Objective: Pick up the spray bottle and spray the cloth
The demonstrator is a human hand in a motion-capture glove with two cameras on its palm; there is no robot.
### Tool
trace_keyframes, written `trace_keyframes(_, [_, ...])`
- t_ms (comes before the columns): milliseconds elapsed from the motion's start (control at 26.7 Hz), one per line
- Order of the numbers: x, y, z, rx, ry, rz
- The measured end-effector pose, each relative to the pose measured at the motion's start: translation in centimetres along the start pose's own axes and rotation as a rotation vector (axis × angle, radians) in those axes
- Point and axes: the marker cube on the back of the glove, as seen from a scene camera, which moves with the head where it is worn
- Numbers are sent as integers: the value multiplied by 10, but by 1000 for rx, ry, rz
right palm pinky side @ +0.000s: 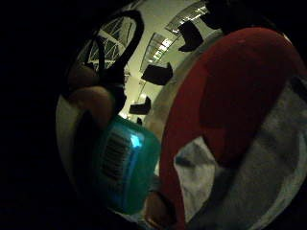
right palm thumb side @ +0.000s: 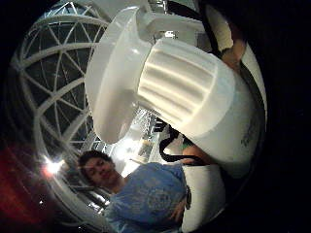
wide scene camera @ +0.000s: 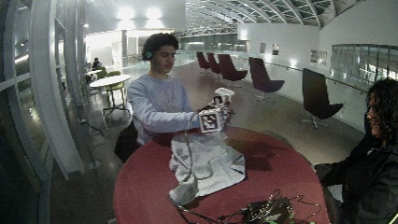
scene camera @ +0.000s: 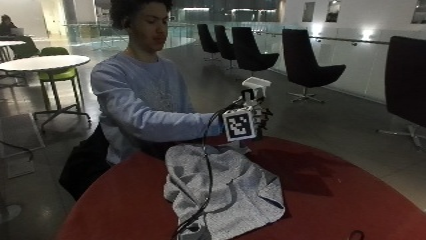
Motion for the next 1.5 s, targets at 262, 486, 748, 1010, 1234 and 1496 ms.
trace_keyframes(262, [47,-28,63,-15,37,-17])
trace_keyframes(486, [73,-29,87,-72,69,-3])
trace_keyframes(748, [75,-27,90,-80,66,-2])
trace_keyframes(1010, [70,-13,63,-96,219,22])
trace_keyframes(1234, [29,25,-14,-73,283,51])
trace_keyframes(1496, [5,88,-134,101,575,18])
